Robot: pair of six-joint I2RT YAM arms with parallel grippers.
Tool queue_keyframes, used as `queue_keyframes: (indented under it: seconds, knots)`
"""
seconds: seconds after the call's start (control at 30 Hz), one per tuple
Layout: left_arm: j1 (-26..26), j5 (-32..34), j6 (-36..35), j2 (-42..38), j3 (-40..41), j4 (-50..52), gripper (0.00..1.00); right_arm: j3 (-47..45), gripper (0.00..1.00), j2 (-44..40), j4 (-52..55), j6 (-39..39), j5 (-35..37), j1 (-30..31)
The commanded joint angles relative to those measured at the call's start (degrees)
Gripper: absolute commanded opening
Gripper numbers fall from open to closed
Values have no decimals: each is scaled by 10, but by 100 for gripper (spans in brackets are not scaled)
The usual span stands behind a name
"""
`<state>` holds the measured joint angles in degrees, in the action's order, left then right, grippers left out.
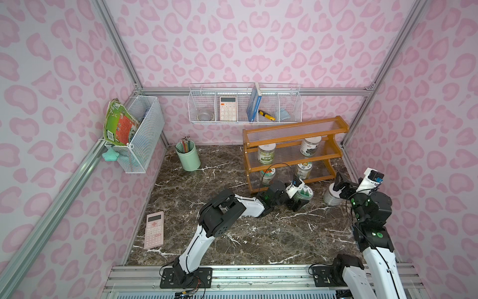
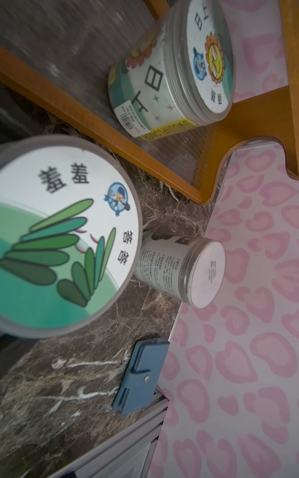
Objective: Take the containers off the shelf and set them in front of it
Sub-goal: Place the container at the center of the board.
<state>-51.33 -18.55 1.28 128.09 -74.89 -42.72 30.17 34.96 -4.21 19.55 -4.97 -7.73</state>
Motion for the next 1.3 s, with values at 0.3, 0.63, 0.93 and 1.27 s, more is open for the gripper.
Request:
queue_keyframes:
  seconds: [0.3,0.63,0.93,1.27]
  knots:
    - [-4,11,-9,19,-10,-17,80,-4,99,-6,-16,5,-4,0]
    - [-11,45,-17,10,9,-22,100,-2,99,-6,-14,3,-5,-1]
    - [-11,96,-21,-29,35,-14,99,5,99,-3,-15,4,-17,-3]
    - [-13,119,-19,-125,90,3,99,1,99,3,-25,19,-41,-3]
